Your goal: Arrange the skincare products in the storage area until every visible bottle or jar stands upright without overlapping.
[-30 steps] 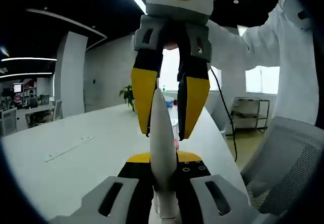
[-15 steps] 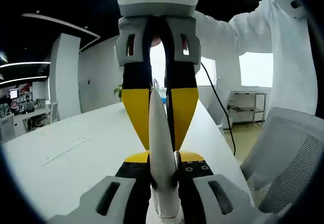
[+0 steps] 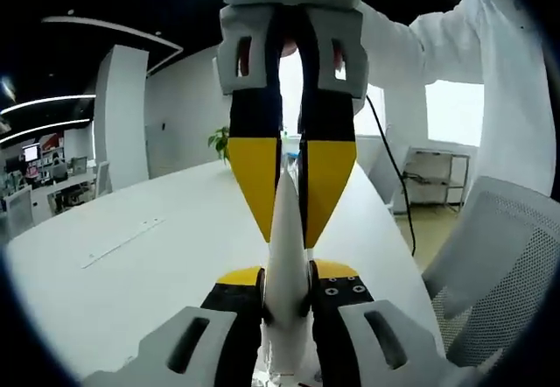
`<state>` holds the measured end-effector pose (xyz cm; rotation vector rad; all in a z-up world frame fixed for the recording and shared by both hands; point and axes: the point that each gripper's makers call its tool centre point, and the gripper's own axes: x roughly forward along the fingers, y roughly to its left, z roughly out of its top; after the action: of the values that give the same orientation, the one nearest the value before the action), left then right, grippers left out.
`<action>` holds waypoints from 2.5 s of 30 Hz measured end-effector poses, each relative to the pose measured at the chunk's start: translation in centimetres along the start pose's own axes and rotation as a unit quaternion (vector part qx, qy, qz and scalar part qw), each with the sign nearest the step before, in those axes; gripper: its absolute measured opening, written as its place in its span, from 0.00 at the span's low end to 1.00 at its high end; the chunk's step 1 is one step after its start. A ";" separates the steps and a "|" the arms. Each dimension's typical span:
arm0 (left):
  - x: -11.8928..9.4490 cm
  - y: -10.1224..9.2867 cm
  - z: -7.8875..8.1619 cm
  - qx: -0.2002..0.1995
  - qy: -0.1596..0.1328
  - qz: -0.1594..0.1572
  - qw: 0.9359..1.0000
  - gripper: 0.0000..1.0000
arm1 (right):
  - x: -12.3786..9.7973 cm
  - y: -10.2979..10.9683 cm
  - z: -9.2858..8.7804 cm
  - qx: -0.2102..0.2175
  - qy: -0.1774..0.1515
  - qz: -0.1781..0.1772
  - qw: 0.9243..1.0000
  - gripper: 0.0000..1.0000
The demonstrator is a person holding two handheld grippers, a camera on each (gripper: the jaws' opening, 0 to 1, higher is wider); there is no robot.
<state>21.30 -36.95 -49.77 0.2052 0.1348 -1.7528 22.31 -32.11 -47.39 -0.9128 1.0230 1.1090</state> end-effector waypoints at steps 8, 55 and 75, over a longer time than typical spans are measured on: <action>-1.7 0.3 -2.1 0.011 0.041 0.005 0.999 0.18 | 0.3 -0.2 0.8 0.011 0.005 0.006 1.000 0.00; -0.2 1.4 -5.0 0.052 0.122 -0.001 0.991 0.15 | -0.7 -0.9 -2.6 0.048 -0.006 -0.002 0.999 0.00; 0.3 1.3 -4.8 0.061 0.112 -0.008 0.992 0.17 | -0.7 -1.0 -3.2 0.033 0.012 -0.008 0.999 0.00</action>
<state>22.87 -36.50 -54.44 0.4916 0.1919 -1.7524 22.65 -35.51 -47.57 -0.8813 1.0636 1.0475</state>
